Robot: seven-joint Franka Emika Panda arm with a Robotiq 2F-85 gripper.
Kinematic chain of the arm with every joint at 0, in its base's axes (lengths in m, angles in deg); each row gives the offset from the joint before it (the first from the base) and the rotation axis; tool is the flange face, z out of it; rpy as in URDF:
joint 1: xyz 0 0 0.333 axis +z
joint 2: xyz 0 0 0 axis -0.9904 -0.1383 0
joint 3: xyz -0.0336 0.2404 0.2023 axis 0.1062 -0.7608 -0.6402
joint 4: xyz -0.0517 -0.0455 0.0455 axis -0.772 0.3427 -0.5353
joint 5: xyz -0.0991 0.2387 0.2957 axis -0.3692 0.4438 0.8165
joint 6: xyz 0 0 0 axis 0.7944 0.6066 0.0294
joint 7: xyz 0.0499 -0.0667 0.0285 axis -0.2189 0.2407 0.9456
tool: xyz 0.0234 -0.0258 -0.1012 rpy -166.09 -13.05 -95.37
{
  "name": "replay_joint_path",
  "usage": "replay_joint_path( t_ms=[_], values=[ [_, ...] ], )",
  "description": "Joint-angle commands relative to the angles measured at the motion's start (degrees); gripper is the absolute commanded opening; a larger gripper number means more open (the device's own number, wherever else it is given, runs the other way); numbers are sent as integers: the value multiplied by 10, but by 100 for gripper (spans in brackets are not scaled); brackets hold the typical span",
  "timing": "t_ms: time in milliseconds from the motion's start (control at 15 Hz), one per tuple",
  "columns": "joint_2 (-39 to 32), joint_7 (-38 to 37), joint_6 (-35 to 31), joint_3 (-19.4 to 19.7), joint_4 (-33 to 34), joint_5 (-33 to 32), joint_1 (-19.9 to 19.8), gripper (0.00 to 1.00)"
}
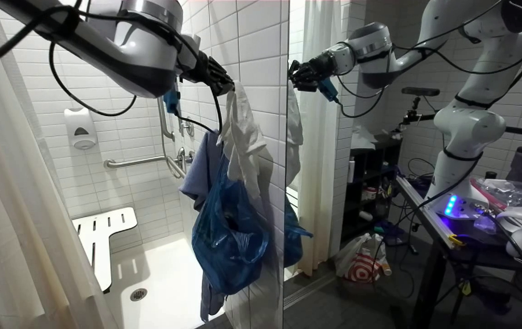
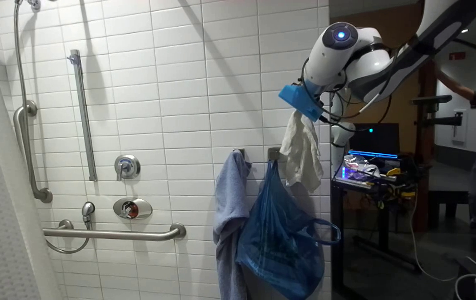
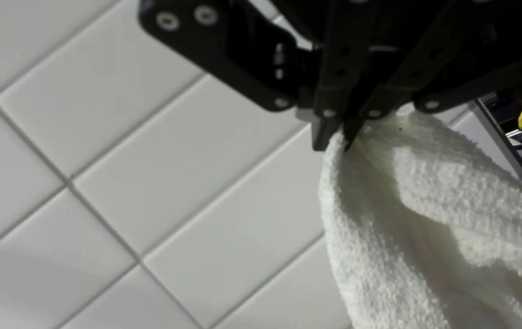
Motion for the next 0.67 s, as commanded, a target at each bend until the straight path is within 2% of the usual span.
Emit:
replay_joint_path(
  t_ms=[0,133,267,600],
  values=[
    [25,-132,42,-7,2,-86,-1,1],
    [40,-89,71,9,4,-33,22,1],
    [25,-78,58,2,4,-37,9,4],
    [28,-77,64,4,4,-34,11,4]
  ],
)
